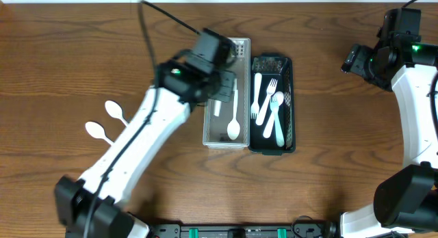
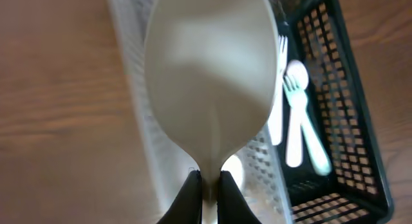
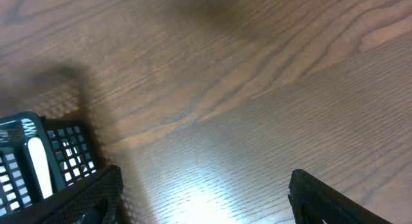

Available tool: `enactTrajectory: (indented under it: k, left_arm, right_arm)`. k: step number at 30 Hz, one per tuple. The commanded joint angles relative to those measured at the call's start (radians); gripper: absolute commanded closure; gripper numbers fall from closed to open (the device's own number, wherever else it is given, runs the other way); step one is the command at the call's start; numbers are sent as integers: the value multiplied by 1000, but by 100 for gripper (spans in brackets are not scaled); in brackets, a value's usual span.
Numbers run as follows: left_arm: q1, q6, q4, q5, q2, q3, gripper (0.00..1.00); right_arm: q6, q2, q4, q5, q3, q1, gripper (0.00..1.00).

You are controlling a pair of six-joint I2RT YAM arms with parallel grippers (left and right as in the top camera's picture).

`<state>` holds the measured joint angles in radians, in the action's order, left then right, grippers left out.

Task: Pack container
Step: 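Lower the white spoon into the clear tray and open the left gripper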

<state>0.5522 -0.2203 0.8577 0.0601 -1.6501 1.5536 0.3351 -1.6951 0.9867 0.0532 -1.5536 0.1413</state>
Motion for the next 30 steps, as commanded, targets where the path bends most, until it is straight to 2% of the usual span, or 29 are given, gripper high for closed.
enactTrajectory:
  k: [1,8,11,13,15,21,24,27,30]
  left_arm:
    - [17,-188,-8,-26,-104,-11,94]
    - [23,-212,-8,-25,-274,-11,94]
    - [23,-211,-3,-22,-309,-10,76]
    - [23,-211,-3,-22,-309,-10,74]
    - [23,-206,-4,-22,-299,-8,67]
    - [19,-131,16,-31,-204,18,54]
    - [-2,-131,48,-138,-105,23,49]
    - [-68,-213,113,-264,7,23,48]
    - [-184,-314,172,-282,88,23,48]
  right_arm:
    - [-11,0,2,10,5,3,14]
    - [-11,0,2,10,5,3,14]
    - [-11,0,4,10,5,3,14]
    - [-11,0,5,10,5,3,14]
    - [-11,0,5,10,5,3,14]
    - [-11,0,9,10,5,3,14]
    - [-11,0,9,11,5,3,14]
    - [-11,0,8,11,5,3,14]
    - [-11,0,8,11,5,3,14]
